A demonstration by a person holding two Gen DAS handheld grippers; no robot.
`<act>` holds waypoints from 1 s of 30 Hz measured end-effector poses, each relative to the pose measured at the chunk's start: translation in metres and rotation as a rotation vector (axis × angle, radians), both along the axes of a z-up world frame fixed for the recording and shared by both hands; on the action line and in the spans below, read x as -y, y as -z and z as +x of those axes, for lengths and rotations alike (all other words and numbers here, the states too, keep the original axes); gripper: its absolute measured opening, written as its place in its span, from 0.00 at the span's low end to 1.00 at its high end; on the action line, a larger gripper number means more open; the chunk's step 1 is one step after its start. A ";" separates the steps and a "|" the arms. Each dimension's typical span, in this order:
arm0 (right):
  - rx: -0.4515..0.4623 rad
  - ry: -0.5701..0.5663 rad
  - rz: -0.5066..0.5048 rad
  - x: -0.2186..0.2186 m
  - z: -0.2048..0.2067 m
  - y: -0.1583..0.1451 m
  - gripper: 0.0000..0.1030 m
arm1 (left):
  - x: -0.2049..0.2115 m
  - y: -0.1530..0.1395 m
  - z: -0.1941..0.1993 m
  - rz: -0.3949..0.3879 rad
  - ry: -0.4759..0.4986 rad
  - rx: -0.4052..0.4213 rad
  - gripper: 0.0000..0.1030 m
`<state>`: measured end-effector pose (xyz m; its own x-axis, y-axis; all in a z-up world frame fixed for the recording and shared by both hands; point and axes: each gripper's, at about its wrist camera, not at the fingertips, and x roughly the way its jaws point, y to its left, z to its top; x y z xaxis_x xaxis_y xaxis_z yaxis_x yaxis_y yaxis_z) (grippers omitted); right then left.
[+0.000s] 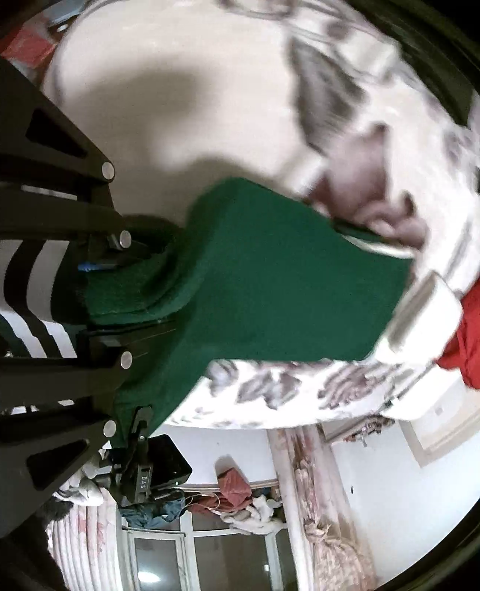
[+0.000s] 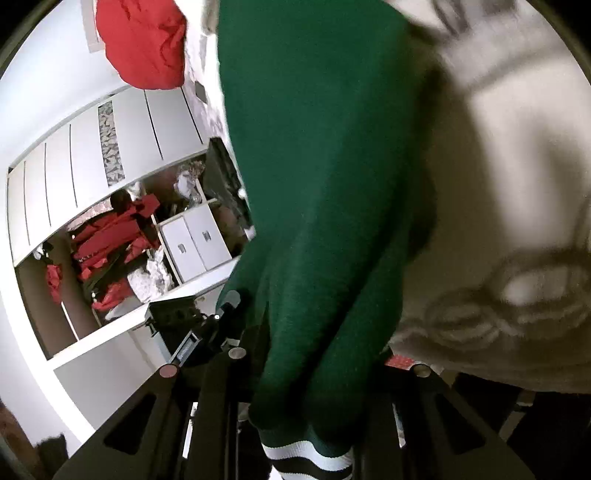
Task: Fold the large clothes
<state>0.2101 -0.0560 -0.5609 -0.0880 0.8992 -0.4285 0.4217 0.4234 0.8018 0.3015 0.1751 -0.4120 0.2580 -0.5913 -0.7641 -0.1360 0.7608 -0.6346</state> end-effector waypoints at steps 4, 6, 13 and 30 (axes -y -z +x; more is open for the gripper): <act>0.004 0.020 -0.045 0.019 0.073 -0.028 0.17 | -0.011 -0.008 0.039 -0.023 0.019 0.042 0.17; -0.005 0.067 -0.043 0.023 0.107 -0.041 0.17 | -0.018 -0.010 0.054 -0.036 0.019 0.059 0.17; -0.083 0.230 0.004 0.030 0.247 -0.047 0.17 | -0.033 -0.002 0.176 -0.068 -0.016 0.056 0.17; -0.330 0.425 0.196 -0.028 0.439 0.086 0.67 | -0.051 0.066 0.334 0.048 0.023 -0.083 0.87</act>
<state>0.6490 -0.0276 -0.6473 0.1978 0.9449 -0.2609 0.7637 0.0183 0.6453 0.6351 0.2261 -0.4778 0.1796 -0.5586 -0.8098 -0.1690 0.7934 -0.5848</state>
